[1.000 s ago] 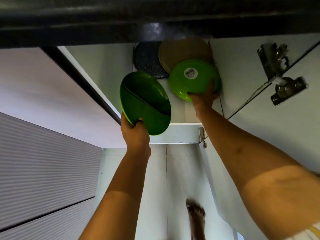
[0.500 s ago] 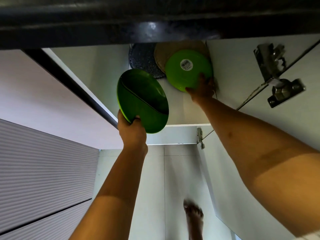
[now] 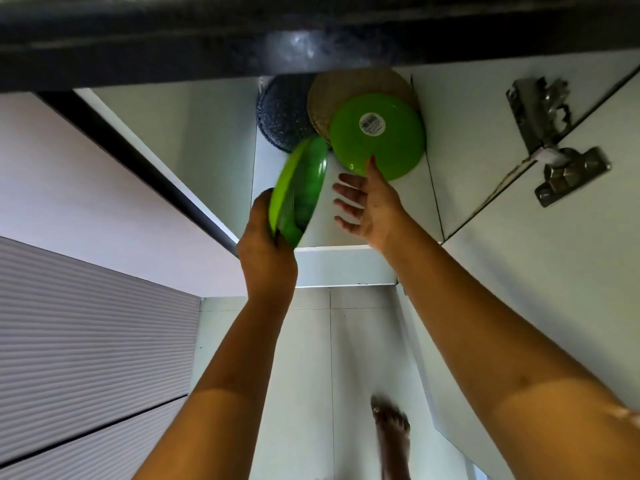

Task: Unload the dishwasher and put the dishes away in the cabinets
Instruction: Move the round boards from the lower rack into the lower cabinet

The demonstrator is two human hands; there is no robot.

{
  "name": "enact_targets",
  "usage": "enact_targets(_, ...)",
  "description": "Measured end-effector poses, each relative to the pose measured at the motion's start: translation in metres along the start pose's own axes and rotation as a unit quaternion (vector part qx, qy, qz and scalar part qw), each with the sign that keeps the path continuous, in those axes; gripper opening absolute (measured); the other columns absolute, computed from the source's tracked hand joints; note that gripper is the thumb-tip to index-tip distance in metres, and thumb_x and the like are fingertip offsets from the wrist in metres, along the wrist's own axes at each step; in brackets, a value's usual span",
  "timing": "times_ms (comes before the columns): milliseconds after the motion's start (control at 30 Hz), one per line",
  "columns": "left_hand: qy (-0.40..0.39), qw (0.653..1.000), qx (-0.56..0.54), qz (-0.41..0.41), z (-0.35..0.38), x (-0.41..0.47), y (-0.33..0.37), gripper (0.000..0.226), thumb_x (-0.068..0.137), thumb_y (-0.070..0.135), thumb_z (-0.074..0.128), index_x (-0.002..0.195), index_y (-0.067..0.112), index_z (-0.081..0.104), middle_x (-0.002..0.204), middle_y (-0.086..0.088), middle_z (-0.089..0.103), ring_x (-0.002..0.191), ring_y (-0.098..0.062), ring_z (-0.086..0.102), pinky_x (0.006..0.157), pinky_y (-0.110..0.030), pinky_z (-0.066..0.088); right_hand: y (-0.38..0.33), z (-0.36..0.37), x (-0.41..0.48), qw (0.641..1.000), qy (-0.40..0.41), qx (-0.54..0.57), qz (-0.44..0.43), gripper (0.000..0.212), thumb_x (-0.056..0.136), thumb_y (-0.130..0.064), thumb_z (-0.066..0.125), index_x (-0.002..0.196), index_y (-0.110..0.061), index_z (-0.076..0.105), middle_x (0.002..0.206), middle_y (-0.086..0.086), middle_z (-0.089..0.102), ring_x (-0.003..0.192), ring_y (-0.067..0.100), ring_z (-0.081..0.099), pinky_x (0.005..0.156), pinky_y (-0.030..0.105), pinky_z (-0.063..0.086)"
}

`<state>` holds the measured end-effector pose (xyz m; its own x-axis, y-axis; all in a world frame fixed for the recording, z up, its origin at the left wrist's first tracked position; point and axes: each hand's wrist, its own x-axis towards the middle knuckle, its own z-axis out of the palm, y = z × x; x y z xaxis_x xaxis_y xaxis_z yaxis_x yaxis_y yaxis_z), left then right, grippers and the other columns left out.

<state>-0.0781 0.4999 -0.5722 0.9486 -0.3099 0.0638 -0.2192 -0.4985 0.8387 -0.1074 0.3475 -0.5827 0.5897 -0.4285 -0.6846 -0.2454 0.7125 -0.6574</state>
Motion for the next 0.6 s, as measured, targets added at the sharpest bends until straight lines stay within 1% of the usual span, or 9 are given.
enact_targets(67,-0.030,0.992,0.079,0.090,-0.001,-0.001,-0.006,0.059,0.083,-0.015,0.036,0.130,0.015,0.052,0.115,-0.006,0.064,0.100,-0.024,0.059,0.088,-0.022,0.045,-0.002,-0.003,-0.017,0.995,-0.066,0.063,0.028,0.053,0.088,-0.064,0.041,0.110,-0.019,0.059,0.100,0.000,0.065,0.092,0.019,0.060,0.072,0.033,0.049)
enact_targets(100,-0.046,0.983,0.117,0.136,0.000,-0.003,-0.009,0.062,0.079,-0.016,0.034,0.129,0.015,0.054,0.118,-0.008,0.063,0.105,-0.027,0.060,0.090,-0.027,0.046,-0.002,-0.004,-0.023,0.994,-0.076,0.075,0.033,0.045,0.087,-0.058,0.049,0.104,-0.018,0.059,0.094,0.001,0.065,0.088,0.019,0.061,0.070,0.032,0.051)
enact_targets(167,-0.073,0.958,0.184,0.209,0.000,-0.008,-0.017,0.061,0.077,-0.010,0.030,0.128,0.011,0.056,0.120,-0.013,0.063,0.110,-0.035,0.059,0.088,-0.035,0.050,0.000,-0.004,-0.034,0.994,-0.069,0.071,0.039,0.022,0.090,-0.035,0.059,0.095,-0.014,0.059,0.091,0.004,0.062,0.082,0.020,0.060,0.063,0.031,0.054)
enact_targets(233,-0.093,0.937,0.229,0.246,-0.003,-0.010,-0.026,0.057,0.080,0.001,0.026,0.128,0.010,0.056,0.122,-0.013,0.063,0.115,-0.038,0.056,0.085,-0.042,0.052,0.005,-0.004,-0.036,0.996,-0.055,0.061,0.041,0.004,0.092,-0.012,0.057,0.091,-0.009,0.058,0.091,0.008,0.060,0.079,0.022,0.060,0.057,0.031,0.058)
enact_targets(267,-0.104,0.928,0.246,0.259,-0.005,-0.009,-0.030,0.055,0.082,0.003,0.027,0.130,0.012,0.054,0.124,-0.011,0.062,0.118,-0.039,0.054,0.087,-0.044,0.052,0.008,-0.003,-0.036,0.995,-0.055,0.067,0.041,0.003,0.092,-0.006,0.055,0.091,-0.006,0.057,0.090,0.010,0.060,0.078,0.023,0.060,0.056,0.033,0.058)
enact_targets(367,-0.121,0.901,0.317,0.270,-0.007,-0.002,-0.040,0.058,0.080,0.000,0.043,0.135,0.018,0.046,0.131,-0.008,0.057,0.119,-0.038,0.052,0.097,-0.050,0.046,0.015,0.003,-0.028,0.995,-0.050,0.083,0.011,0.018,0.094,0.002,0.047,0.109,-0.002,0.056,0.092,0.013,0.060,0.082,0.027,0.060,0.066,0.043,0.057)
enact_targets(467,-0.156,0.894,0.356,0.222,-0.006,0.001,-0.043,0.087,0.069,-0.011,0.064,0.144,0.022,0.034,0.142,-0.007,0.046,0.127,-0.035,0.045,0.101,-0.052,0.042,0.015,0.012,-0.009,0.993,-0.027,0.108,-0.047,0.041,0.095,0.006,0.042,0.134,-0.008,0.045,0.117,0.014,0.059,0.100,0.028,0.057,0.083,0.048,0.048)
enact_targets(533,-0.175,0.896,0.359,0.193,-0.007,0.002,-0.045,0.095,0.073,-0.011,0.062,0.149,0.028,0.021,0.152,-0.004,0.031,0.138,-0.032,0.030,0.108,-0.050,0.035,0.012,0.020,0.010,0.986,-0.007,0.149,-0.067,0.048,0.096,0.006,0.041,0.140,-0.013,0.039,0.136,0.012,0.052,0.107,0.029,0.055,0.085,0.049,0.046)
enact_targets(600,-0.185,0.894,0.366,0.180,-0.006,0.002,-0.050,0.097,0.079,-0.008,0.058,0.150,0.034,0.007,0.158,0.000,0.014,0.145,-0.028,0.014,0.114,-0.045,0.024,0.010,0.029,0.030,0.977,0.012,0.193,-0.086,0.054,0.095,0.007,0.043,0.143,-0.017,0.034,0.142,0.012,0.046,0.119,0.034,0.053,0.083,0.048,0.046)
